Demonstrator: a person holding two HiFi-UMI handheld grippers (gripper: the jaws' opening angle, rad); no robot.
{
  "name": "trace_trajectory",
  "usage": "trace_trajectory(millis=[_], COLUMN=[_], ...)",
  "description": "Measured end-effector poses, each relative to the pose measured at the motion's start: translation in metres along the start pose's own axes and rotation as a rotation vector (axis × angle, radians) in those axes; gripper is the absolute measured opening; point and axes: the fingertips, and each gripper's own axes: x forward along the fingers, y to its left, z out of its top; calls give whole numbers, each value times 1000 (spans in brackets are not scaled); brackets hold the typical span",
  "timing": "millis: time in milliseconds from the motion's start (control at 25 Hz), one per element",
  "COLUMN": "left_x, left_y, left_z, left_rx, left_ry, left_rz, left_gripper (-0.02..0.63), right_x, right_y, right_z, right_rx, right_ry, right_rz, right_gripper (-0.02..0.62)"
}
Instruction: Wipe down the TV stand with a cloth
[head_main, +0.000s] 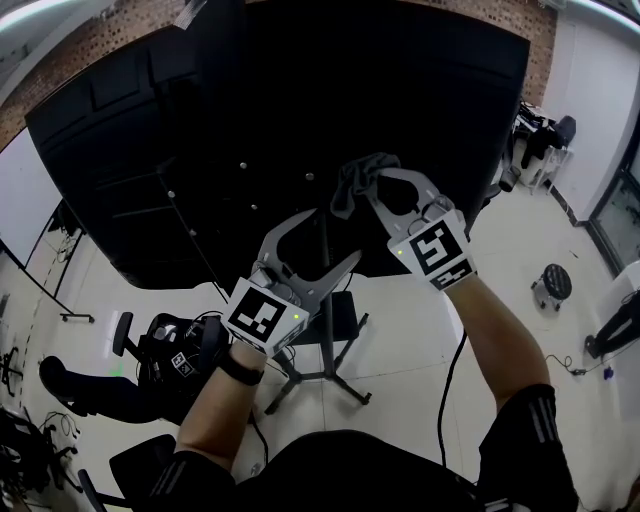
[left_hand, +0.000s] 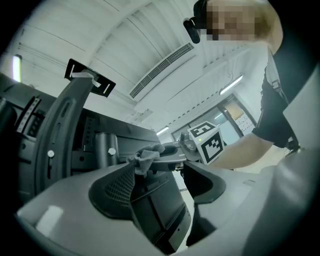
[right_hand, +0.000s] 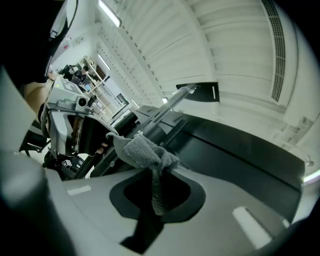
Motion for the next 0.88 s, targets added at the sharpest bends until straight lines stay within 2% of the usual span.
trace_trajectory(millis=[240,360,560,880], left_x=[-11,-8,1,35], left_y=[4,2,-5,-33], left_z=[-13,-24,-31,-37], left_rx=[-2,-5,-27,-45], left_ry=[38,47,61,47], left_rz=[29,30,25,-32], left_gripper=[328,328,328,328], right_x=[36,39,24,-23], right_y=[29,31,20,-25], right_z=[-22,-32,-44,-84], right_rx=[128,120,36,95], right_ry=[7,10,54,105], right_rz=[73,76,26,-78], right_gripper=[32,32,32,32])
